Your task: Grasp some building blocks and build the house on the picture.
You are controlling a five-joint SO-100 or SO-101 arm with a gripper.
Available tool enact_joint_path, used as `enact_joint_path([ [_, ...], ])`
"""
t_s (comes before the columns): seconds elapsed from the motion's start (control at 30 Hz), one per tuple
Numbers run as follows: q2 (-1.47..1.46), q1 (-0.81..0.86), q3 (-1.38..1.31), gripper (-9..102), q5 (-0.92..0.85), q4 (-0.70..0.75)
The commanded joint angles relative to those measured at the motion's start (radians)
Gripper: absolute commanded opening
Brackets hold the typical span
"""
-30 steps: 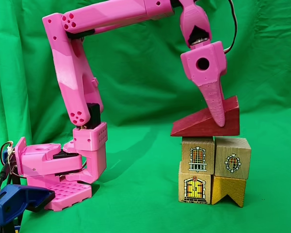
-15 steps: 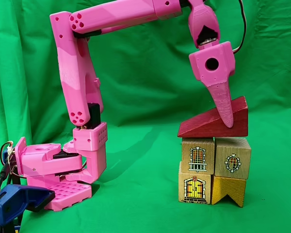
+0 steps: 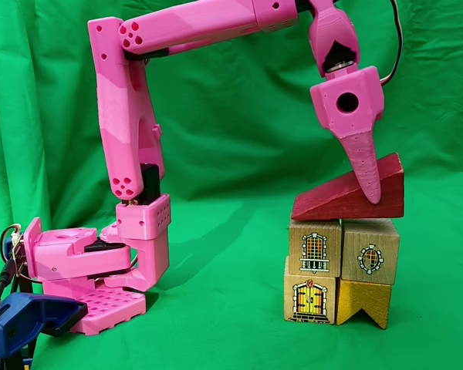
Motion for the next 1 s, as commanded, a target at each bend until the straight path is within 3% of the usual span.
enact_joint_path([
  [0.0,0.003,-0.006,-0.037,31,-0.009,0.006],
  [0.4,0.15,-0.005,-0.018,31,-0.008,0.021],
  [0.77,0.356,-0.005,0.207,31,-0.009,0.005],
  [0.97,0.362,0.005,0.201,30,-0.084,0.003],
])
